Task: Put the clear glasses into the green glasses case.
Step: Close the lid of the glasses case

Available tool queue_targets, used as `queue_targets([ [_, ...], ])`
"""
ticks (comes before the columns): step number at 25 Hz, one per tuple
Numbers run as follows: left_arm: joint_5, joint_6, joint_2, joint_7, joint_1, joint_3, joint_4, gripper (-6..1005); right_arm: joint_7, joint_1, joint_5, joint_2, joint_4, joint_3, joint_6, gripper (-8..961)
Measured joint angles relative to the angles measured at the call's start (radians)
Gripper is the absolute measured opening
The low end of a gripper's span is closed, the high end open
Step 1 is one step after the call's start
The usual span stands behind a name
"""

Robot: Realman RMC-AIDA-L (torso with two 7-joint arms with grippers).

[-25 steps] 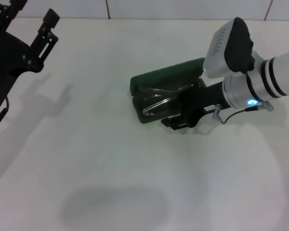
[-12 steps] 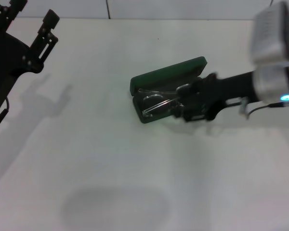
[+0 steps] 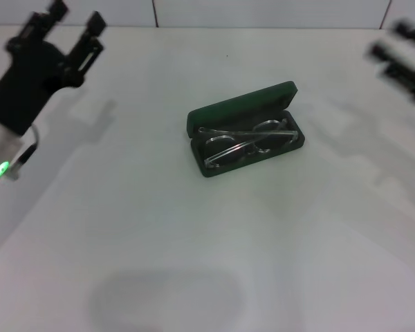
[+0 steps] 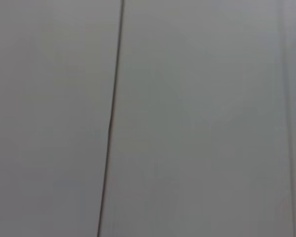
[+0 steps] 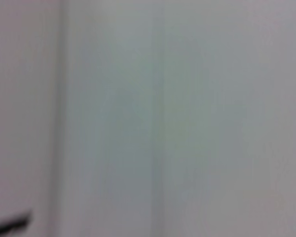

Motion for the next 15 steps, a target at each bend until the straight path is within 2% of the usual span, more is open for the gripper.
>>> queue_targets([
  [4, 0.087, -0.300, 0.000, -0.140, -0.114, 0.001, 0.000, 665, -0.136, -0.002, 0.128, -0.002, 0.198, 0.123, -0.126, 569],
  [5, 0.137, -0.403, 0.000, -0.195, -0.161, 0.002, 0.001, 665, -0.142, -0.002, 0.132, -0.003, 0.214, 0.137, -0.132, 568],
  [9, 0.351, -0.643, -0.003, -0.387, -0.277, 0.003, 0.000, 665, -0.151, 0.005, 0.129, -0.002, 0.251, 0.151, -0.114, 567],
  [12, 0.510, -0.732, -0.010, -0.525, -0.361, 0.008, -0.006, 665, -0.152, 0.009, 0.129, -0.002, 0.254, 0.146, -0.093, 565],
  [15, 0.553, -0.748, -0.019, -0.594, -0.408, 0.069, -0.008, 666, -0.153, 0.016, 0.128, -0.001, 0.255, 0.142, -0.078, 564],
])
